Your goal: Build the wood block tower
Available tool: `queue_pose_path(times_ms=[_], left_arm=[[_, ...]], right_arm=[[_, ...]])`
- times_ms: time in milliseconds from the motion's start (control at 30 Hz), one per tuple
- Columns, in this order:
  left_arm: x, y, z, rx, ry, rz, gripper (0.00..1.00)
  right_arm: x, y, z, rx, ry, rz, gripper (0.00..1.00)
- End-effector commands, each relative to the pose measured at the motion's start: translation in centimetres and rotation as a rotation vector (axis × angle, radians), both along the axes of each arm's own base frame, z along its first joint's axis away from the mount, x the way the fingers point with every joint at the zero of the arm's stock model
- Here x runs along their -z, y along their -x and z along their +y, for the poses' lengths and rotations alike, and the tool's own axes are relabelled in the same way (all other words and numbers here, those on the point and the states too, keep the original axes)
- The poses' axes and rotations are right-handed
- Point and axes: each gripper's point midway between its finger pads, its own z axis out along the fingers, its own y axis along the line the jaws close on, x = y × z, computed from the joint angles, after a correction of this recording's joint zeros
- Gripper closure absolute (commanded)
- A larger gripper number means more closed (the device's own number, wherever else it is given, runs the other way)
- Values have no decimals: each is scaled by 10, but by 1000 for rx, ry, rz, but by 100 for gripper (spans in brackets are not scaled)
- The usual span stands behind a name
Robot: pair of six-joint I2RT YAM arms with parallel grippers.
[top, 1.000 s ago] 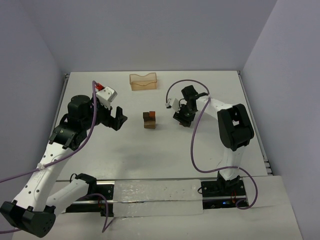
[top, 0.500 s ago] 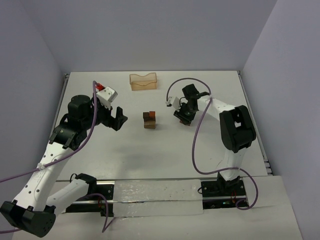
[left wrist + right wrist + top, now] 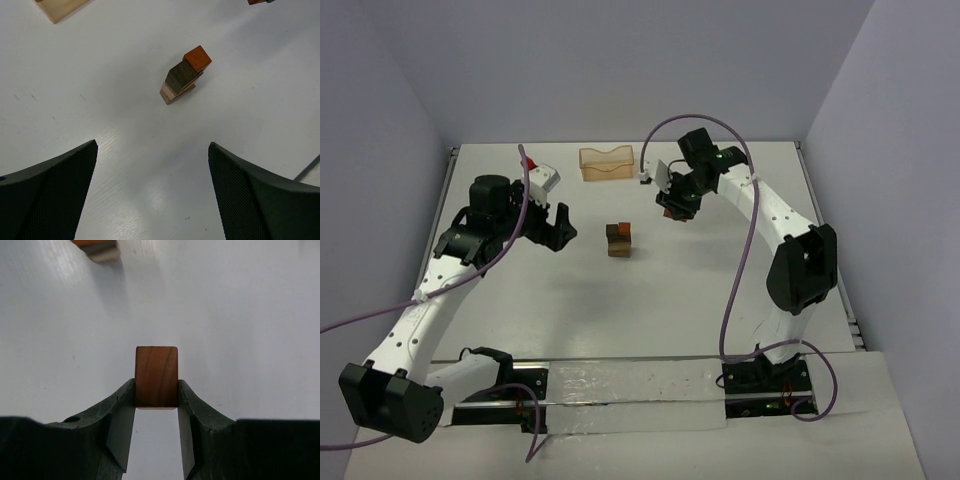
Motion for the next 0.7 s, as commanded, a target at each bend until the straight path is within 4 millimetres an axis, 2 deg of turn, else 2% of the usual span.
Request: queue_pose_path(times_ms=[0, 100, 133, 233, 267, 433, 667], left_arm=[[-27, -14, -1, 18, 79, -42, 4], [-25, -20, 5, 12, 107, -29, 5], [-24, -21, 6, 14, 117, -24, 5], [-24, -24, 11, 15, 155, -17, 5], [-24, -25, 11, 12, 163, -14, 6], [-33, -31, 27, -13, 215, -32, 5], [-34, -30, 31, 0, 239, -27, 5]], right_arm=[[-44, 21, 25, -103, -24, -14, 100], [-54, 24, 49, -142, -24, -20, 100], [-56, 21, 52, -144, -20, -22, 100], [-60, 17, 79, -180, -3, -42, 100], [-59, 18, 80, -185, 5, -37, 100], [-52, 21, 108, -233, 42, -50, 100], [-47, 24, 128, -251, 46, -45, 99]])
